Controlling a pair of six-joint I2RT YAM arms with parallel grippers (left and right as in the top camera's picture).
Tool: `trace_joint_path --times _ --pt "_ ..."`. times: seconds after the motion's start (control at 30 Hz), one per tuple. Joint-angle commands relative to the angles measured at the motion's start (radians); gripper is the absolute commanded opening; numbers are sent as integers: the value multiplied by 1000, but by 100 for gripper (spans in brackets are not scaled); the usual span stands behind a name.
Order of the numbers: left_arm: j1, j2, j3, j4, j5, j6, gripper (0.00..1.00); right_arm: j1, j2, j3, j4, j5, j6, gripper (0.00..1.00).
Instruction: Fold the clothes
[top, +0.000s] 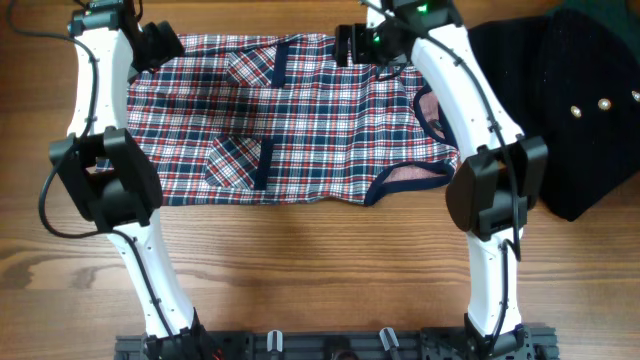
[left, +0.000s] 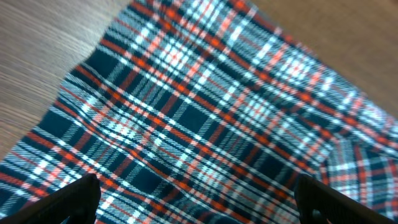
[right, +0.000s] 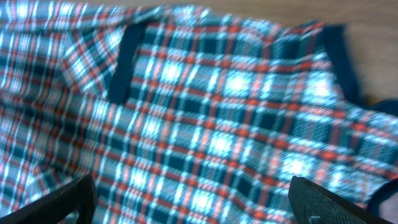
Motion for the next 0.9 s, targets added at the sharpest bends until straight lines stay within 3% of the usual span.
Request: trace_joint_path --times 0.0,0.5,0.53,0.57,0.63,0.67,0.77,0.83,0.87 --pt "-3 42 11 -20 -3 21 100 53 -14 8 -34 -11 -8 99" --pt "-1 52 10 -141 -34 77 98 73 -13 8 -93 -5 -7 100" --pt "0 52 10 -147 -34 76 90 73 -13 8 -95 -4 -8 100" --pt "0 52 10 -155 -33 76 73 73 -13 8 -98 -5 -8 100" --pt "0 52 10 -182 -33 76 14 73 -13 8 -103 -4 -8 100" --pt "0 52 10 -193 -33 76 6 73 -13 8 -103 -5 -8 100" --pt "1 53 -10 -228 -33 76 4 73 -13 8 -110 -4 -13 99" --pt "3 52 -46 -255 -32 73 4 73 -13 8 -144 2 -29 84" --pt "7 52 -58 -308 -21 72 4 73 -13 8 -187 47 -32 57"
